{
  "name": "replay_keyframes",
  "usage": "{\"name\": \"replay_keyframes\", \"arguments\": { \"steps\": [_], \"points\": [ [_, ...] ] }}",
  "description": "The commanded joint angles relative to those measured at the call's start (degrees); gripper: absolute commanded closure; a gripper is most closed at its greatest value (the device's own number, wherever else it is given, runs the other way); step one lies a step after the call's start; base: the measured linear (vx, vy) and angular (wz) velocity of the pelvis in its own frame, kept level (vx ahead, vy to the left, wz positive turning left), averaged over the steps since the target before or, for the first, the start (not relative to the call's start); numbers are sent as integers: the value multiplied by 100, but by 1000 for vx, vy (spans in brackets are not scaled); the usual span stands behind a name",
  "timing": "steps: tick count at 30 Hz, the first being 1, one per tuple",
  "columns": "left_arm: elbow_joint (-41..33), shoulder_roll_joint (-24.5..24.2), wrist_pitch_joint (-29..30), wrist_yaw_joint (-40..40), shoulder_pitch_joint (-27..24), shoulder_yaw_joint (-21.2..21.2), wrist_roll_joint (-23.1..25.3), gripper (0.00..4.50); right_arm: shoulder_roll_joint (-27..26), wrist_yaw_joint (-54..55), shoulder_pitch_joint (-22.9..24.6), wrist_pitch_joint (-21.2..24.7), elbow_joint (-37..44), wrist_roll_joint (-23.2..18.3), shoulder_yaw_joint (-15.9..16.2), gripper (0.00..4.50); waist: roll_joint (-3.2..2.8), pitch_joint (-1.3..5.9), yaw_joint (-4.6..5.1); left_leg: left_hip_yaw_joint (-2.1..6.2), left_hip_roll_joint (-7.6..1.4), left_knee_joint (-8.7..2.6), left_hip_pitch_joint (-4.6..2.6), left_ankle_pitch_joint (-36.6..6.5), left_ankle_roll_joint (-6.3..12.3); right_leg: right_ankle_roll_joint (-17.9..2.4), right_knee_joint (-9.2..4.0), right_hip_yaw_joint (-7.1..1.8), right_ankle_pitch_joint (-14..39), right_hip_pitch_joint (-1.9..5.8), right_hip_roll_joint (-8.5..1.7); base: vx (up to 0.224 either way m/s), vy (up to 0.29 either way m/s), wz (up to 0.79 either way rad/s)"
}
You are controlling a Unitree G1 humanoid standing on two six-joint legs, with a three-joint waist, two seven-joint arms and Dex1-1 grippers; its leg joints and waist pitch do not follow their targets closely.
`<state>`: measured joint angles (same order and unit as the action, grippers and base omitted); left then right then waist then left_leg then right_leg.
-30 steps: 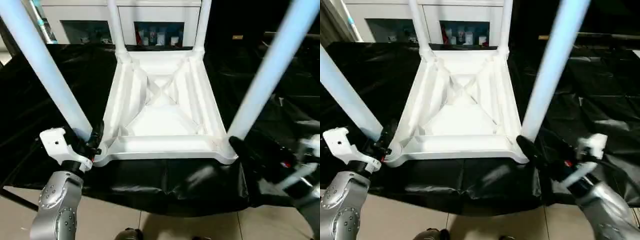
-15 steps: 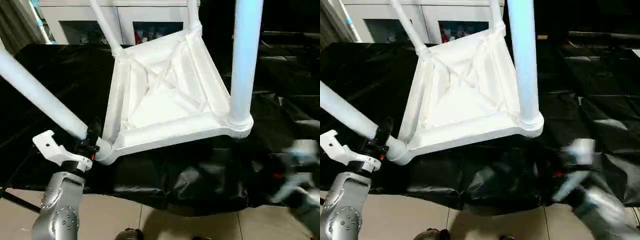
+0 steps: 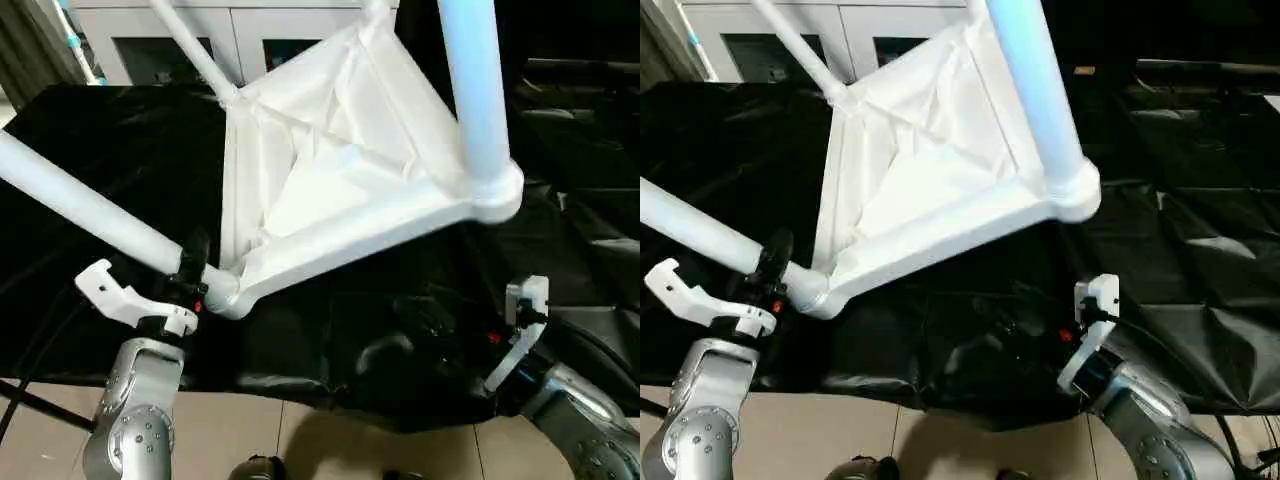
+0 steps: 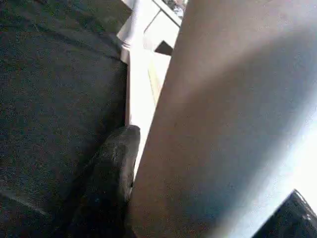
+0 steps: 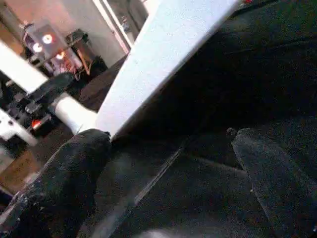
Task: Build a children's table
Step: Flip table
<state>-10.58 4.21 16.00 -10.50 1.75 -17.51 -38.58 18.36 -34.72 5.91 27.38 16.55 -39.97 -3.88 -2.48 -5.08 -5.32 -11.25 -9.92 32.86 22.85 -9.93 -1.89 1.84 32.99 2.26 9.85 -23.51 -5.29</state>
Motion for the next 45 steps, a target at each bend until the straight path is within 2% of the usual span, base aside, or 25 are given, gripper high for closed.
{"name": "replay_keyframes", "arguments": {
  "steps": [1, 4, 6, 8, 13, 18, 20, 22, 29, 37, 38, 45],
  "points": [
    [-218, 207, 83, -94, 117, 173, -360, 215, -144, 177, -166, 78, -81, -105, 2, 0, 104, 349, -1, 147, -269, -352, -79, -1006, 416, -898, -365, -159, 1195, 216, -214, 0, 0, 0],
    [-204, 221, 135, -191, 139, 343, -311, 215, -408, 339, -427, 75, -153, -233, -44, 0, 100, 352, 1, 138, -272, -336, -78, -935, 481, -954, -345, -156, 1160, 199, -215, 0, 0, 0],
    [-199, 235, 154, -212, 153, 370, -330, 215, -462, 360, -489, 54, -192, -222, -42, 0, 85, 350, -8, 138, -280, -343, -89, -971, 458, -948, -348, -156, 1226, 194, -213, 0, 0, 0],
    [-159, 196, 258, -376, 182, 539, -355, 215, -622, 457, -662, 82, -316, -299, -60, 0, 113, 347, -25, 131, -282, -341, -91, -950, 411, -938, -335, -164, 1159, 194, -210, 0, 0, 0],
    [-153, 148, 416, -617, 201, 760, -377, 215, -840, 712, -839, 154, -461, -323, -97, 0, 91, 353, -53, 126, -280, -336, -99, -893, 364, -944, -312, -170, 1062, 184, -209, 0, 0, 0],
    [-138, 88, 467, -785, 230, 975, -328, 215, -1228, 1181, -1110, 103, -673, -472, -317, 0, 81, 363, -51, 128, -269, -338, -89, -875, 331, -961, -290, -164, 951, 191, -214, 0, 0, 0],
    [-138, 81, 474, -812, 235, 997, -309, 215, -1268, 1240, -1148, 81, -711, -474, -342, 0, 70, 366, -65, 120, -273, -332, -113, -892, 310, -950, -299, -170, 986, 180, -215, 0, 0, 0],
    [-152, 58, 495, -897, 244, 1067, -245, 215, -1444, 1460, -1284, 52, -780, -577, -480, 0, 65, 377, -67, 123, -270, -331, -103, -794, 287, -945, -277, -162, 817, 194, -204, 0, 0, 0],
    [-237, -1, 433, -1088, 235, 1250, -205, 215, -1722, 2090, -1623, -9, -1209, -447, -750, 0, 51, 401, -65, 113, -256, -312, -106, -696, 250, -937, -246, -163, 638, 201, -203, 0, 0, 0],
    [-288, -3, 353, -1176, 216, 1335, -77, 215, -1909, 2511, -1823, -112, -1439, -259, -817, 0, 73, 412, 12, 107, -243, -307, -93, -692, 221, -926, -235, -160, 620, 221, -205, 0, 0, 0],
    [-297, -7, 324, -1182, 208, 1345, -61, 215, -1928, 2563, -1839, -134, -1472, -241, -842, 27, 74, 416, 16, 106, -242, -305, -94, -681, 231, -931, -233, -160, 600, 220, -202, 0, 0, 0],
    [-335, 0, 253, -1213, 145, 1373, -15, 215, -1966, 2709, -1928, -200, -1576, -258, -1000, 83, 83, 422, 37, 102, -244, -300, -98, -749, 220, -908, -230, -163, 696, 221, -198, 0, 0, 0]
  ]
}}
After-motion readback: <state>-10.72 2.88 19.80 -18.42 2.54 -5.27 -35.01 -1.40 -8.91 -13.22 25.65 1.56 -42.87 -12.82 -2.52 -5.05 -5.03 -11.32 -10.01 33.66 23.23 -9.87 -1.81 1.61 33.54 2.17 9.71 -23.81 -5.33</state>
